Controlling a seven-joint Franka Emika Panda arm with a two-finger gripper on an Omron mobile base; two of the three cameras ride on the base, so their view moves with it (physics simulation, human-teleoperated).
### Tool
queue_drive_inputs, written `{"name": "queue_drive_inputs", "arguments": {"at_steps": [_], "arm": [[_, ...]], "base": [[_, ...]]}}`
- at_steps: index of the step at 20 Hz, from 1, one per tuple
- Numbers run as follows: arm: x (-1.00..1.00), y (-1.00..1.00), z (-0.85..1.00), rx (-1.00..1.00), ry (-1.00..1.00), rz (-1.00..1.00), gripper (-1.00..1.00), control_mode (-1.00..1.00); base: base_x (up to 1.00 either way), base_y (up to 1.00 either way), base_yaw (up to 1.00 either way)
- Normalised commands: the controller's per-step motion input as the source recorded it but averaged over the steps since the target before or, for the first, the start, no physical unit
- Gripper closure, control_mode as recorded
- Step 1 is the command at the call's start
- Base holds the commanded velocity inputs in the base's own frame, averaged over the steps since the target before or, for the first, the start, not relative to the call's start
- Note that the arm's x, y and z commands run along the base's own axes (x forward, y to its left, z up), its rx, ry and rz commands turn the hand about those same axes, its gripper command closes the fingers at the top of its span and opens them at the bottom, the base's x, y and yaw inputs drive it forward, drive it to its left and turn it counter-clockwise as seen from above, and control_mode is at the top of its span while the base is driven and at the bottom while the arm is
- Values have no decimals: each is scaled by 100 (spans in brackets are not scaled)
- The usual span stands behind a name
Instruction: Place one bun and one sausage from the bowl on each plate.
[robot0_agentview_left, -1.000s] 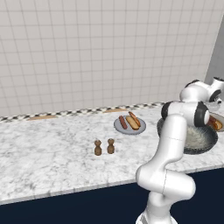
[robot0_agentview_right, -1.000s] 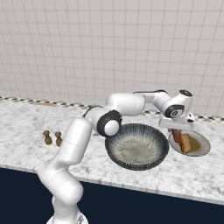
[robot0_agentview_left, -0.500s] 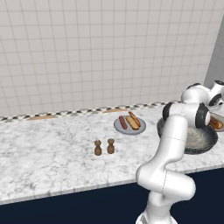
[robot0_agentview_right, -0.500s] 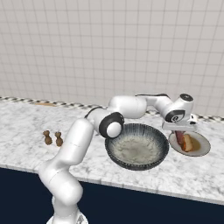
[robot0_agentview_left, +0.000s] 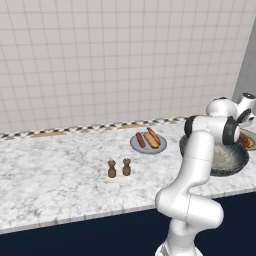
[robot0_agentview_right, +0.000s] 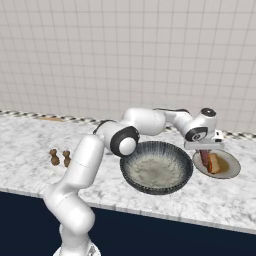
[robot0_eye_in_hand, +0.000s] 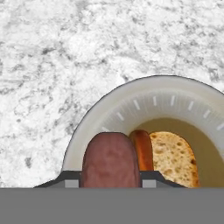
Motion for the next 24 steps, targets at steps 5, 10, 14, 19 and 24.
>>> {"name": "queue_drive_inputs", "arguments": {"at_steps": [5,10,14,19,24], "arm": [[9,0,-14,-3,-2,0,100,-100],[0,0,0,0,0,0,100,-100],[0,0,0,0,0,0,100,-100],[0,0,0,0,0,0,-100,-100],[0,0,0,0,0,0,-100,-100]], "base": [[0,0,0],[0,0,0],[0,0,0],[0,0,0],[0,0,0]]}}
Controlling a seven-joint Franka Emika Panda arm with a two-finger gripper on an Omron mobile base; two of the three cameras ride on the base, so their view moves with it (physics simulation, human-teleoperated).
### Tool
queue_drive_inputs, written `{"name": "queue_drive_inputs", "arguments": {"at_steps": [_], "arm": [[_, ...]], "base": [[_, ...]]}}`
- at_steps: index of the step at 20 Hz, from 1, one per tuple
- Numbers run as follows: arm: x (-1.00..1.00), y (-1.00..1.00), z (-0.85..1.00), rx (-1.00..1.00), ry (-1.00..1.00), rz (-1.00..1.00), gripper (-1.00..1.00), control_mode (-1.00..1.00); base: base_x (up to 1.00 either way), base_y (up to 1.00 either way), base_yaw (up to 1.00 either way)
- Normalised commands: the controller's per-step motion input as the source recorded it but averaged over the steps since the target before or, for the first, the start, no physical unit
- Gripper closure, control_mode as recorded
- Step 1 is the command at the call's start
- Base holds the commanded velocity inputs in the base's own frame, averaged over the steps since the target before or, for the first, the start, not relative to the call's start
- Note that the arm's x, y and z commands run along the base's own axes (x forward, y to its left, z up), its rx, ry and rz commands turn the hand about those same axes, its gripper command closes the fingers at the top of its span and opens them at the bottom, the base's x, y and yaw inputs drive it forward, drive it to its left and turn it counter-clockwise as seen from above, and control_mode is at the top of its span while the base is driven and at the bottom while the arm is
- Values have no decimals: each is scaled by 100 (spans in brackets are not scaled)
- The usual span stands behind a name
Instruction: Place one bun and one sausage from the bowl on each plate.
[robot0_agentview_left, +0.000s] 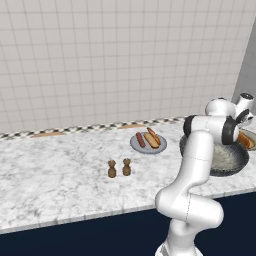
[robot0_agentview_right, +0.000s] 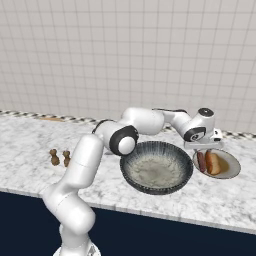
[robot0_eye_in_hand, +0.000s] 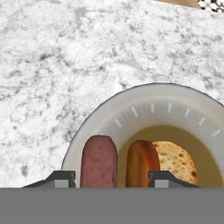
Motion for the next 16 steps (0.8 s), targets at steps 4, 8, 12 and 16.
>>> {"name": "queue_drive_inputs", "arguments": {"at_steps": [4,8,12,16], "arm": [[0,0,0,0,0,0,-100,-100],[0,0,0,0,0,0,-100,-100],[-31,3,40,0,1,0,-100,-100],[-69,23,43,0,2,0,-100,-100]], "base": [[0,0,0],[0,0,0],[0,0,0],[0,0,0]]}}
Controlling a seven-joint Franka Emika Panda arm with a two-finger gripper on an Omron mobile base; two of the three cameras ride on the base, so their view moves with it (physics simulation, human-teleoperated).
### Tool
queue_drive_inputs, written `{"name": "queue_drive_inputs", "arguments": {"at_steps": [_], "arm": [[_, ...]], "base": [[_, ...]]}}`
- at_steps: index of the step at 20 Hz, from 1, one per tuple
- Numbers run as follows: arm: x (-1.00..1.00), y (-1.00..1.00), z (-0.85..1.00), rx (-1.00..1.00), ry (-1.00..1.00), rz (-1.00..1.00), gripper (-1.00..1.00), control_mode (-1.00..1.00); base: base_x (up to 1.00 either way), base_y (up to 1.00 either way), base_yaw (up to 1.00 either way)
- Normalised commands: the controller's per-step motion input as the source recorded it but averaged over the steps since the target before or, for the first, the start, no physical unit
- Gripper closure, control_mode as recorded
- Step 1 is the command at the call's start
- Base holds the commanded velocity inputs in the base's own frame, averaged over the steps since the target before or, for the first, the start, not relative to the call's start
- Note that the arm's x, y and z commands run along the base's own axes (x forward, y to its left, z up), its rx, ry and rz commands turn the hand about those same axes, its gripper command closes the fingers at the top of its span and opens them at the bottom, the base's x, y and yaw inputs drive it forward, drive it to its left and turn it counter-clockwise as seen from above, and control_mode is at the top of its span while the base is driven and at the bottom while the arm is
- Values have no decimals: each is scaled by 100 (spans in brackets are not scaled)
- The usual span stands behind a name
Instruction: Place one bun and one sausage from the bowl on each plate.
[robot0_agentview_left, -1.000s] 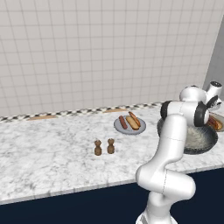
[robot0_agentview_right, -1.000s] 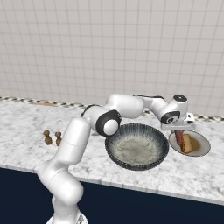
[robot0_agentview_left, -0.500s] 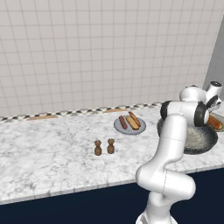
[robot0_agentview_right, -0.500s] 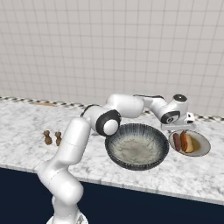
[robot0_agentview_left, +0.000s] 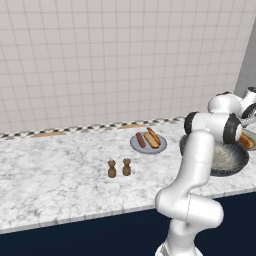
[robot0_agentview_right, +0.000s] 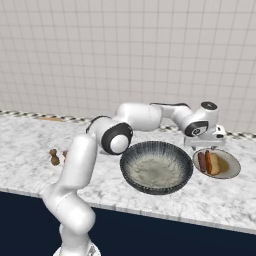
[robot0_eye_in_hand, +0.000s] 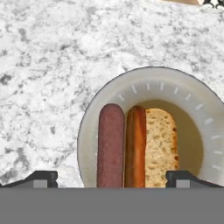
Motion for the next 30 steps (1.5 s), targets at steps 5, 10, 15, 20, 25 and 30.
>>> {"name": "queue_drive_inputs", "arguments": {"at_steps": [5,10,15,20,25,30], "arm": [[-49,77,29,0,1,2,-100,-100],[-100,100,0,0,1,6,-100,-100],[-72,100,7,-3,0,0,-100,-100],[-72,100,30,-6,3,2,-100,-100],[-72,100,51,-4,5,11,-100,-100],[-72,100,71,-1,6,11,-100,-100]], "base": [[0,0,0],[0,0,0],[0,0,0],[0,0,0],[0,0,0],[0,0,0]]}}
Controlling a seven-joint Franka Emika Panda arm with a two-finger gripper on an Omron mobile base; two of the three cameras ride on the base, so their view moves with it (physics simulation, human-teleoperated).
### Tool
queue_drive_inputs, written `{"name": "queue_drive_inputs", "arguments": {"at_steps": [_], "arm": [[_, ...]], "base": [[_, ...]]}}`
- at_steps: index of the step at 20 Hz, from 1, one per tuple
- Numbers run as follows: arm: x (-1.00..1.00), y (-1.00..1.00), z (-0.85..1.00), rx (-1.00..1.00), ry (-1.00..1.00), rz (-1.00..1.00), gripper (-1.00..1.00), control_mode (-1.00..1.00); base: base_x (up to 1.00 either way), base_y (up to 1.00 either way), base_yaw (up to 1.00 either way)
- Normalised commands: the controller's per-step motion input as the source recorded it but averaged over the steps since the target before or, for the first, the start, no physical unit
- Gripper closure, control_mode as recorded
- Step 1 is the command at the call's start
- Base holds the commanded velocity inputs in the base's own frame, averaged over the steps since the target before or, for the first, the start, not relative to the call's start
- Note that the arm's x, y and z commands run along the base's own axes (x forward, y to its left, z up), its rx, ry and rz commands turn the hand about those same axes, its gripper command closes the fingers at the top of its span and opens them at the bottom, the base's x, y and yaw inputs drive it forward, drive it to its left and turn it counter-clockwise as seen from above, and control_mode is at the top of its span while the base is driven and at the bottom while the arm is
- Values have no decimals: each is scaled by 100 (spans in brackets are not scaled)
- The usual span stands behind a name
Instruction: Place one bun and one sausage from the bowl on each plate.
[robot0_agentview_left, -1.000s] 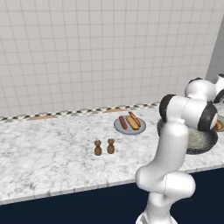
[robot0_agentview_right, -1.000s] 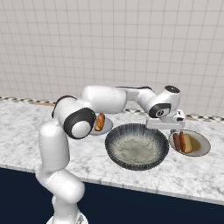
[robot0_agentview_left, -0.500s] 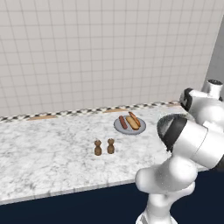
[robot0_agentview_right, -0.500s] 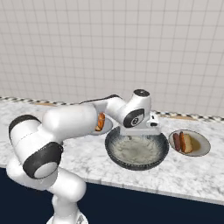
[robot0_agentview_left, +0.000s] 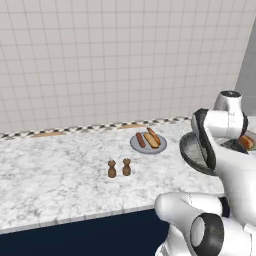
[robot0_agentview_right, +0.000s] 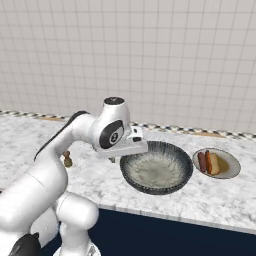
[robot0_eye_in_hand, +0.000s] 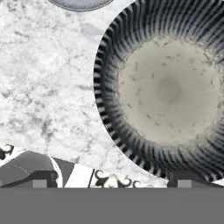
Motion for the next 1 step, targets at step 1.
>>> {"name": "queue_drive_inputs", "arguments": {"at_steps": [1], "arm": [[-71,100,87,0,0,-1,-100,-100]], "base": [[0,0,0]]}}
